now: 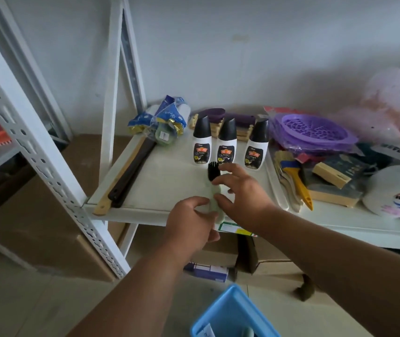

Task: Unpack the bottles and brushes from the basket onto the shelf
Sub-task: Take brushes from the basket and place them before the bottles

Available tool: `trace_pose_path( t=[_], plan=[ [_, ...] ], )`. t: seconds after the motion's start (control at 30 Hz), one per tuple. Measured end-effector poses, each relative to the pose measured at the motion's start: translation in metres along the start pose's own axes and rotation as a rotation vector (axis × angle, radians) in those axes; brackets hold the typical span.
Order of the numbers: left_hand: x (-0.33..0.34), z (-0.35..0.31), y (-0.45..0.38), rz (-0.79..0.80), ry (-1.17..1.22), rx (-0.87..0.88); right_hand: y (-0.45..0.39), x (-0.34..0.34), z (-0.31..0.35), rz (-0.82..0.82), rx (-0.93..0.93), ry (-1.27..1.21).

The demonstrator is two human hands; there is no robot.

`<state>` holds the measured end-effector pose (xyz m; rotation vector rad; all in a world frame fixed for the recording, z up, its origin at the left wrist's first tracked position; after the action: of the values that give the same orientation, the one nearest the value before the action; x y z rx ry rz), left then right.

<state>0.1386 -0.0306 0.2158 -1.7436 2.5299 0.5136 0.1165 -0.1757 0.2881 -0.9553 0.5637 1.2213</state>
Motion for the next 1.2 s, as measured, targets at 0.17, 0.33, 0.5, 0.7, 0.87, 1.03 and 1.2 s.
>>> trace_pose_path(
  t=[0.17,0.33,0.5,0.7,0.87,1.03,1.2],
  plan=[
    [0.003,-0.008,0.016,-0.087,-0.234,0.29,0.061,-0.005,0.028,-0.04,-0.249,-0.058],
    [0.064,0.076,0.03,0.127,-0.127,0.211,0.125,0.04,-0.013,0.126,-0.238,-0.094],
    [0.115,0.204,0.025,0.309,-0.248,-0.189,0.187,0.13,-0.102,0.398,0.035,-0.024],
    [0.166,0.326,0.051,0.624,-0.605,-0.526,0.239,0.21,-0.19,0.65,0.254,0.097],
    [0.204,0.373,0.085,0.792,-0.73,-0.617,0.253,0.223,-0.241,0.612,0.335,0.102],
    [0.222,0.398,0.104,0.828,-0.859,-0.671,0.26,0.222,-0.277,0.577,0.418,0.102],
    [0.213,0.392,0.074,0.562,-0.801,-0.588,0.257,0.216,-0.282,0.527,0.436,0.067]
  ],
)
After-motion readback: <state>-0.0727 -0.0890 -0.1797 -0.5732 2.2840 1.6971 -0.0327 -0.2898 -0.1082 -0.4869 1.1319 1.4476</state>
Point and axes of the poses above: each hand's wrist, its own y-axis away from the middle knuckle, its own x-axis out of the palm, z = x × y, the point moved 9 cm from there along -y, towards the middle knuckle, and after that the axes turned 2 degrees about z, right-handed, at the moved point
